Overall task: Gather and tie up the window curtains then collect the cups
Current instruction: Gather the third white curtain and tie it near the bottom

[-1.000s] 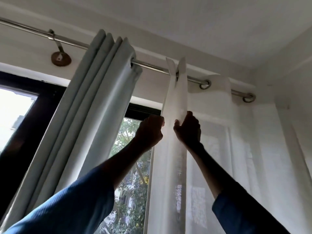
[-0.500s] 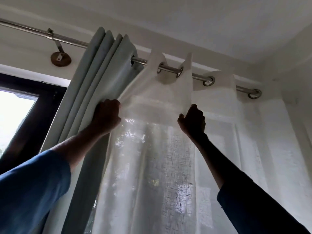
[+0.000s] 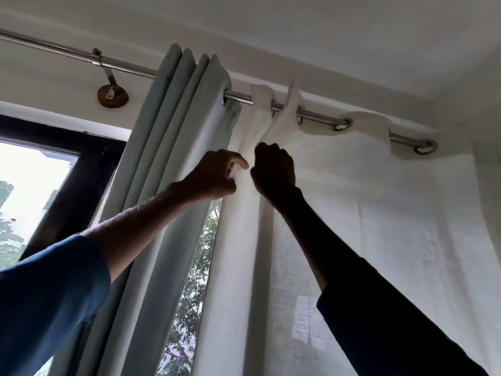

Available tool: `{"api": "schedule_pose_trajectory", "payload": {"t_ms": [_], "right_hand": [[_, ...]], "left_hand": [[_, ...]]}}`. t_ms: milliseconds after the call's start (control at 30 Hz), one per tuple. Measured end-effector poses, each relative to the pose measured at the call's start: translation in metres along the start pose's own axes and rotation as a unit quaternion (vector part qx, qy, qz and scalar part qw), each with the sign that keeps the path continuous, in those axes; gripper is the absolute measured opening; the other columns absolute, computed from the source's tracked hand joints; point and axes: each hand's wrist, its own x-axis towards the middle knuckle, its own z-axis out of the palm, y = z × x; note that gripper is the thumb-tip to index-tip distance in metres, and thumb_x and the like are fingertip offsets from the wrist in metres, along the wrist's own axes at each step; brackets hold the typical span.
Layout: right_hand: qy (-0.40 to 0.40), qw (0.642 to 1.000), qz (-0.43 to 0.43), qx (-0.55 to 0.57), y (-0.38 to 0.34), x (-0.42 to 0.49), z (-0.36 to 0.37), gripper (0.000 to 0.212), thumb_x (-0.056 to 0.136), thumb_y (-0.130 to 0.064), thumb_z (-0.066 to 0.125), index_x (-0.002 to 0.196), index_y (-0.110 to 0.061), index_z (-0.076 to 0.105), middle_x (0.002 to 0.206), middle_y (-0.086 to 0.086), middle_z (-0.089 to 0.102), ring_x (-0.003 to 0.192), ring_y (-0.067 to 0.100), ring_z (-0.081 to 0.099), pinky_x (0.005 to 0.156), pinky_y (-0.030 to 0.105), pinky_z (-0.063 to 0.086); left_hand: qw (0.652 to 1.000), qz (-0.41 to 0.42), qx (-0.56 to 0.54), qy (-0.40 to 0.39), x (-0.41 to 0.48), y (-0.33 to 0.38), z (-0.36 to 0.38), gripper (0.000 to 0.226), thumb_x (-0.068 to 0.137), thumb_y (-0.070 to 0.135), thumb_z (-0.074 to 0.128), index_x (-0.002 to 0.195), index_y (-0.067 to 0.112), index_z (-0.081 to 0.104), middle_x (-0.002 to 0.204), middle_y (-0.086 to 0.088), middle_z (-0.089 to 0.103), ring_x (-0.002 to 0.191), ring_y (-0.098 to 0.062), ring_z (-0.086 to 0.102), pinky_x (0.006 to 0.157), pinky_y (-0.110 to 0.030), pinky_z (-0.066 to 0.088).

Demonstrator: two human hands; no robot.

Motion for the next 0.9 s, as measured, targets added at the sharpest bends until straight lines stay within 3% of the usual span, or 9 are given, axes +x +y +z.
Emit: {"api": "schedule_pose_trajectory", "payload": {"t_ms": [67,233,433,567,633,667,767,800,900], "right_hand": [[0.012,0.999,0.008,0.029,-0.001,0.000,-0.004,0.020,0.094,-0.003,0.047,0.112,-0.004,0.056,0.113,0.018,0.062,0.104,0.036,0.060,0.083,0.037,0.043],[0.001,0.999,0.039,0.036,0.033,-0.036,0.011,0.028,0.094,-0.004,0.052,0.122,-0.006,0.057,0.113,0.018,0.063,0.104,0.036,0.060,0.085,0.038,0.045],[-0.015,0.999,0.034,0.011,0.051,-0.086,0.028,0.038,0.094,0.000,0.051,0.130,-0.009,0.054,0.108,0.010,0.067,0.096,0.028,0.064,0.081,0.033,0.048],[0.001,1.000,0.012,0.002,0.051,-0.097,0.028,0.031,0.093,-0.001,0.053,0.123,-0.009,0.058,0.096,0.011,0.068,0.086,0.030,0.065,0.068,0.032,0.042],[0.028,0.999,-0.001,0.015,0.049,-0.102,0.026,0.027,0.090,0.000,0.061,0.115,-0.007,0.065,0.083,0.013,0.067,0.074,0.033,0.065,0.062,0.035,0.045],[0.050,0.999,-0.005,0.020,0.048,-0.103,0.025,0.025,0.086,0.001,0.066,0.111,-0.007,0.068,0.077,0.013,0.067,0.068,0.034,0.065,0.058,0.034,0.045],[0.082,0.996,-0.016,0.022,0.049,-0.102,0.021,0.024,0.082,0.001,0.073,0.103,-0.011,0.073,0.070,0.012,0.069,0.060,0.032,0.065,0.054,0.028,0.039],[0.075,0.997,-0.016,0.024,0.049,-0.103,0.020,0.026,0.084,-0.001,0.072,0.106,-0.013,0.073,0.075,0.012,0.071,0.064,0.032,0.066,0.056,0.030,0.041],[0.064,0.994,-0.057,0.060,0.056,-0.106,0.011,0.027,0.089,-0.006,0.069,0.114,-0.015,0.072,0.084,0.012,0.074,0.071,0.031,0.068,0.064,0.030,0.044]], "left_hand": [[1.000,-0.013,-0.025,0.002,0.003,0.005,0.001,0.052,0.063,-0.004,0.063,0.109,0.020,0.072,0.078,-0.006,0.068,0.071,-0.018,0.064,0.070,-0.035,0.057],[0.997,-0.035,-0.058,-0.037,0.000,0.025,0.013,0.056,0.064,-0.003,0.068,0.115,0.021,0.069,0.097,0.000,0.071,0.063,0.002,0.053,0.058,-0.008,0.044],[0.987,0.047,-0.101,-0.115,-0.014,0.057,0.031,0.100,0.069,-0.013,0.061,0.151,0.036,0.030,0.098,0.002,0.063,0.069,-0.022,0.072,0.063,-0.038,0.061],[0.989,0.060,-0.046,-0.130,-0.011,0.066,0.040,0.091,0.075,-0.015,0.059,0.153,0.024,0.034,0.086,0.001,0.060,0.073,-0.011,0.069,0.050,-0.007,0.044],[0.988,0.057,-0.028,-0.138,-0.011,0.070,0.044,0.084,0.076,-0.014,0.058,0.151,0.018,0.038,0.078,-0.004,0.065,0.058,-0.007,0.060,0.047,-0.003,0.037],[0.988,0.055,-0.024,-0.143,-0.012,0.071,0.046,0.081,0.077,-0.015,0.057,0.150,0.016,0.040,0.088,-0.002,0.065,0.060,-0.012,0.060,0.049,-0.002,0.036],[0.989,0.065,-0.007,-0.132,-0.011,0.073,0.051,0.065,0.078,-0.011,0.054,0.140,0.009,0.053,0.126,-0.013,0.065,0.106,-0.017,0.065,0.082,-0.006,0.046],[0.989,0.066,-0.005,-0.131,-0.010,0.073,0.053,0.053,0.077,-0.008,0.053,0.127,0.005,0.063,0.121,-0.014,0.068,0.108,-0.020,0.066,0.089,-0.018,0.051],[0.990,0.038,-0.013,-0.135,-0.006,0.076,0.057,0.023,0.081,0.010,0.053,0.089,0.003,0.074,0.085,-0.011,0.074,0.079,-0.016,0.069,0.072,-0.035,0.057]]}}
